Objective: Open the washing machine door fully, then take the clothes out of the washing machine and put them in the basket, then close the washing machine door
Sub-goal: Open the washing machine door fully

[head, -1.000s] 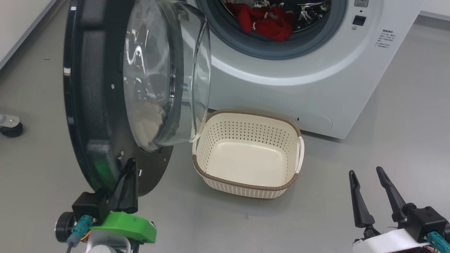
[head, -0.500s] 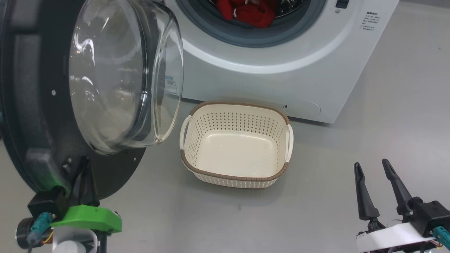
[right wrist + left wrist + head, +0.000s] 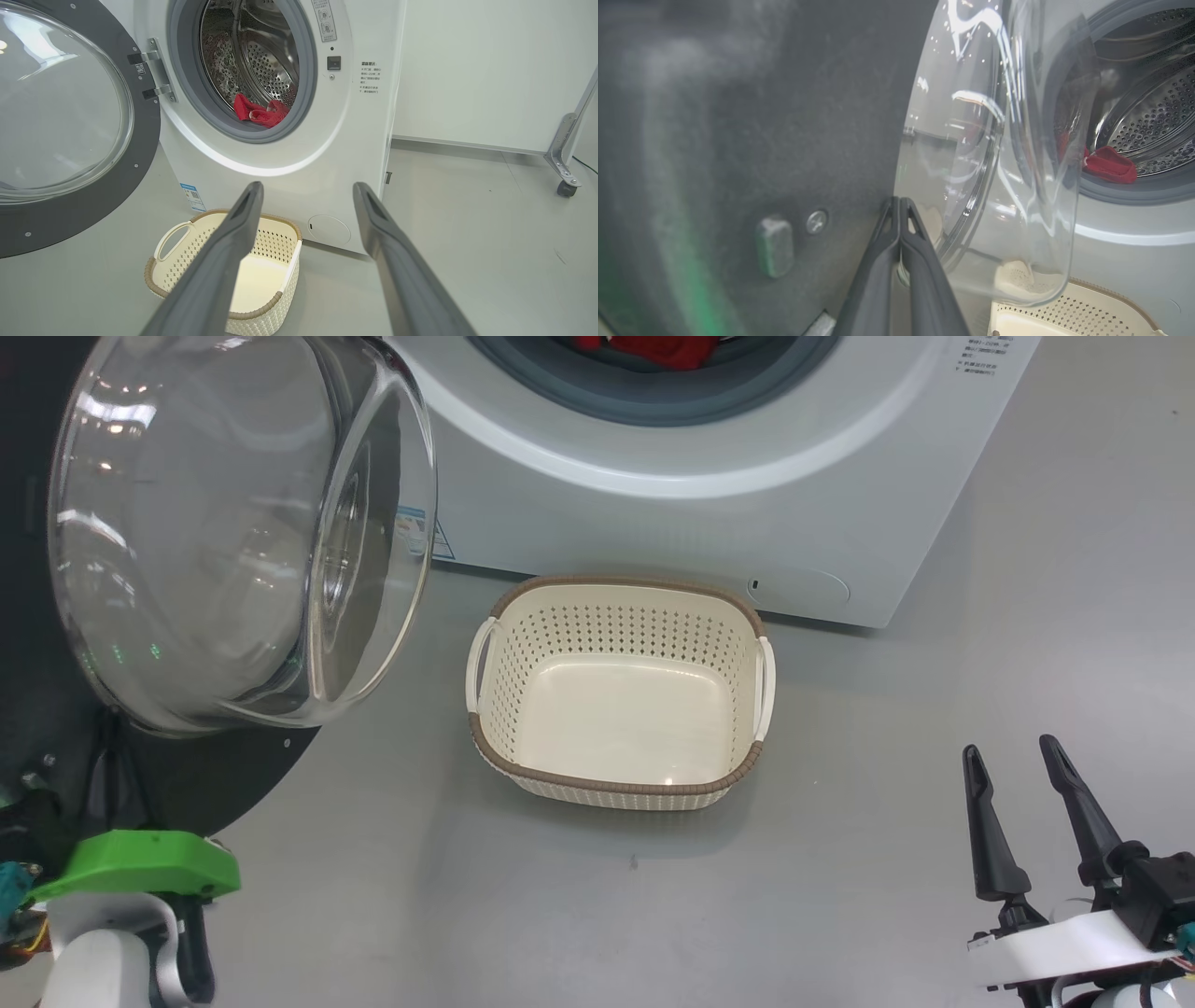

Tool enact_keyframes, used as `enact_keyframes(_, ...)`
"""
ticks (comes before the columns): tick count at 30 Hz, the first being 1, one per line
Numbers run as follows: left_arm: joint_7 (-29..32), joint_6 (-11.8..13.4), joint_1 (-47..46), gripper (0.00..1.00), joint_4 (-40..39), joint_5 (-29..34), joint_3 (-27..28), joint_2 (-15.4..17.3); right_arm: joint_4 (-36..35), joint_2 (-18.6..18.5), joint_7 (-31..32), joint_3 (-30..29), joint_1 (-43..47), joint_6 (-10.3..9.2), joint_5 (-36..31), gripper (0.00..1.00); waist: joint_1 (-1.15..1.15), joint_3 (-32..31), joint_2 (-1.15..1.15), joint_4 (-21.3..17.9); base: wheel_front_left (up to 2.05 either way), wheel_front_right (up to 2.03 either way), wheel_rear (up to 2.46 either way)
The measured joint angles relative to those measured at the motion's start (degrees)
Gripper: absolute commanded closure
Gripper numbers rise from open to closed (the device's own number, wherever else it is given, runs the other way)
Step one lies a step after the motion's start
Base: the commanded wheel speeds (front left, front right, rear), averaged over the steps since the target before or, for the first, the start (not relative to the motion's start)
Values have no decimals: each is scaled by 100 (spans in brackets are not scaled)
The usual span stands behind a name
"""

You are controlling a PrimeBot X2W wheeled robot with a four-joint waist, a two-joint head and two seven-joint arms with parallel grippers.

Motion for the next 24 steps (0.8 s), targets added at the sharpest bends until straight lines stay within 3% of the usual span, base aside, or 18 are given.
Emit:
enact_keyframes(14,-53,40,-476,100,587,0,872,236,-10,-54,0,-22,-64,0,0,0,0,136,0,-21,0,0,0)
enact_keyframes(24,-94,41,-784,100,911,43,1163,360,0,-57,0,-4,-102,0,1,0,0,168,0,-69,0,0,0)
